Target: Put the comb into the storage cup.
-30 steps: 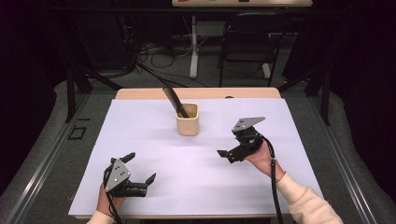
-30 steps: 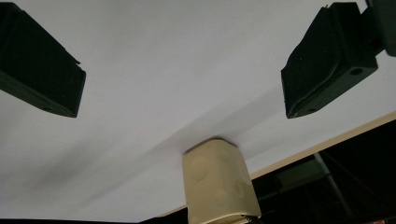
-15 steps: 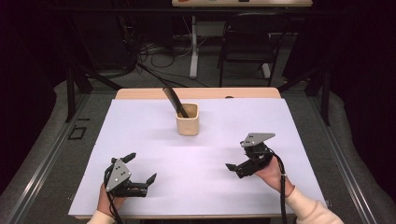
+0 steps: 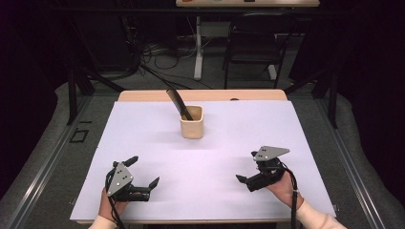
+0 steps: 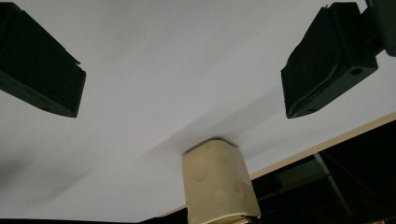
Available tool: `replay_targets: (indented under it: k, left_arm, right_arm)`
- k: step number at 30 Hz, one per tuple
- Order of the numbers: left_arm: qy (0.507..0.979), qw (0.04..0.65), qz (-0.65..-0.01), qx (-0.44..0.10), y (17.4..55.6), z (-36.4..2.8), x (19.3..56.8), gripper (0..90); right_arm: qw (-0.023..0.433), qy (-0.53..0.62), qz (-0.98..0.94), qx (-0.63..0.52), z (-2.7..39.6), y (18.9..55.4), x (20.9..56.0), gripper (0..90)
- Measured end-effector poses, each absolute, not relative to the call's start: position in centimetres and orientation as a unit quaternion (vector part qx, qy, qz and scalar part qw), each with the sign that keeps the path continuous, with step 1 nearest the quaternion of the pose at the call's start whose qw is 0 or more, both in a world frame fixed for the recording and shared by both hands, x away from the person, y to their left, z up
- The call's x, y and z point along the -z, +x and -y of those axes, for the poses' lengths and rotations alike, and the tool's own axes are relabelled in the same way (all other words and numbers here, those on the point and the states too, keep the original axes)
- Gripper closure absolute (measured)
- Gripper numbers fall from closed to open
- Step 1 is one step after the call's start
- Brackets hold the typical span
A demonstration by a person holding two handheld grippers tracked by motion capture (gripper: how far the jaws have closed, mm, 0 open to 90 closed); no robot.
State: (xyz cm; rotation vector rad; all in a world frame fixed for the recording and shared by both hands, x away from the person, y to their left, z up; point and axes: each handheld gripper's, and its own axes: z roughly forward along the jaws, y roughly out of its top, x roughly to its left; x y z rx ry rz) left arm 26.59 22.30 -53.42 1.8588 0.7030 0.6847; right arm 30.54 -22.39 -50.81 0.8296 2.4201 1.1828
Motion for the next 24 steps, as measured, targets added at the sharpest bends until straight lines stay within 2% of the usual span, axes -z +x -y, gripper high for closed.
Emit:
replay_targets:
  k: [11, 24]
  left_arm:
    - [0.768, 0.497, -0.291, -0.281, 26.6, -22.3, 53.4, 0.0]
    - [0.769, 0.496, -0.294, -0.276, 26.6, -22.3, 53.5, 0.0]
  right_arm:
    - [0.179, 0.295, -0.839, -0.420, 23.5, 28.8, 52.4, 0.0]
    - [0.204, 0.292, -0.822, -0.444, 25.1, 27.2, 52.3, 0.0]
